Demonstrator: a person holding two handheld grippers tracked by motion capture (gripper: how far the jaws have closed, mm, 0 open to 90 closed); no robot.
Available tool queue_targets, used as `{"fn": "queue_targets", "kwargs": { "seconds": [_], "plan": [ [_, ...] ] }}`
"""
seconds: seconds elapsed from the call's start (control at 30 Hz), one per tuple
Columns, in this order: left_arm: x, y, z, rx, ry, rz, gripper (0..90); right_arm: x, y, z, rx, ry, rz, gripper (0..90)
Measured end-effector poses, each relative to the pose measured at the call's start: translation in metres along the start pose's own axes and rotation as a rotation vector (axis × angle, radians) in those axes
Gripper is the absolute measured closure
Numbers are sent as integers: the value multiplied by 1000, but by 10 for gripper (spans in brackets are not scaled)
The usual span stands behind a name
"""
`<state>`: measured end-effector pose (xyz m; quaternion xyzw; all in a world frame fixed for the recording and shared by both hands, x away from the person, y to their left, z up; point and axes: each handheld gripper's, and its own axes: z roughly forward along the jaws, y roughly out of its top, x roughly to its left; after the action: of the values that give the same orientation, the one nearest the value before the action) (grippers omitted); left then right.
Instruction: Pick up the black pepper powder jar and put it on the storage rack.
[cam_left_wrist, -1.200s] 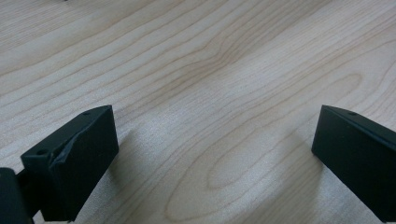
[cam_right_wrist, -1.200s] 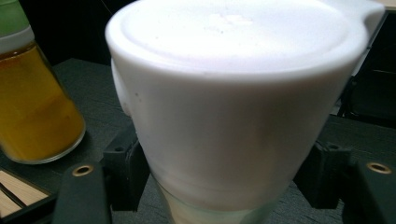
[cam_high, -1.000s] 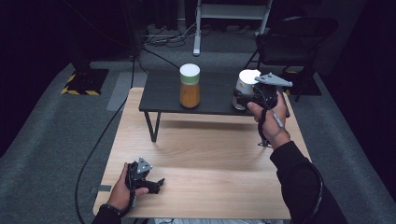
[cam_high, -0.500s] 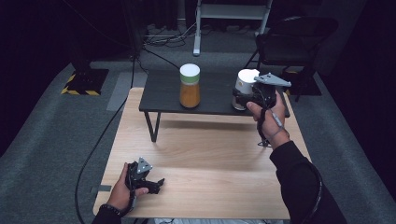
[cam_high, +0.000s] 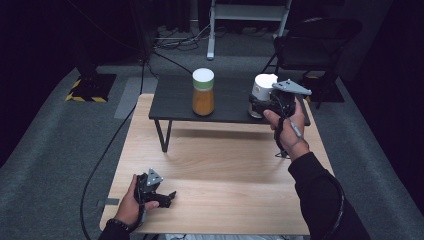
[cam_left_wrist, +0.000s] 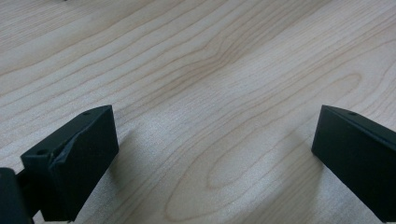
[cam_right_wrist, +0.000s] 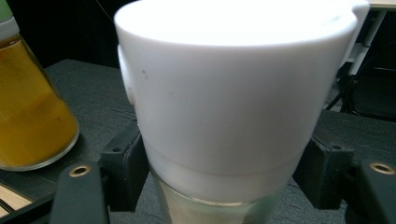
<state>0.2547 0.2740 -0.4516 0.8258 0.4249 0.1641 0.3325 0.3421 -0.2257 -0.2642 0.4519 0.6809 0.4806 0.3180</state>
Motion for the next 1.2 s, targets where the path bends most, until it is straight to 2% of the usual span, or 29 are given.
{"fn": "queue_targets", "kwargs": {
  "seconds": [0.13,0.3,0.37,0.47,0.63,0.83,1.07,1.2],
  "plan": [
    [0,0,0,0,0,0,4,-2,0,0,3,6,5,262],
    [0,0,0,0,0,0,5,-2,3,0,21,9,1,144],
    [0,0,0,0,0,0,4,-4,3,0,26,24,-5,87],
    [0,0,0,2,0,-3,5,2,2,-1,25,2,-30,50],
    [0,0,0,0,0,0,4,4,-5,-5,0,-23,-48,43],
    [0,0,0,0,0,0,5,5,-14,-13,-24,-32,-100,43],
    [0,0,0,0,0,0,4,6,-25,-20,-46,-33,-118,43],
    [0,0,0,0,0,0,5,7,-34,-24,-54,-31,-144,43]
  ]
}}
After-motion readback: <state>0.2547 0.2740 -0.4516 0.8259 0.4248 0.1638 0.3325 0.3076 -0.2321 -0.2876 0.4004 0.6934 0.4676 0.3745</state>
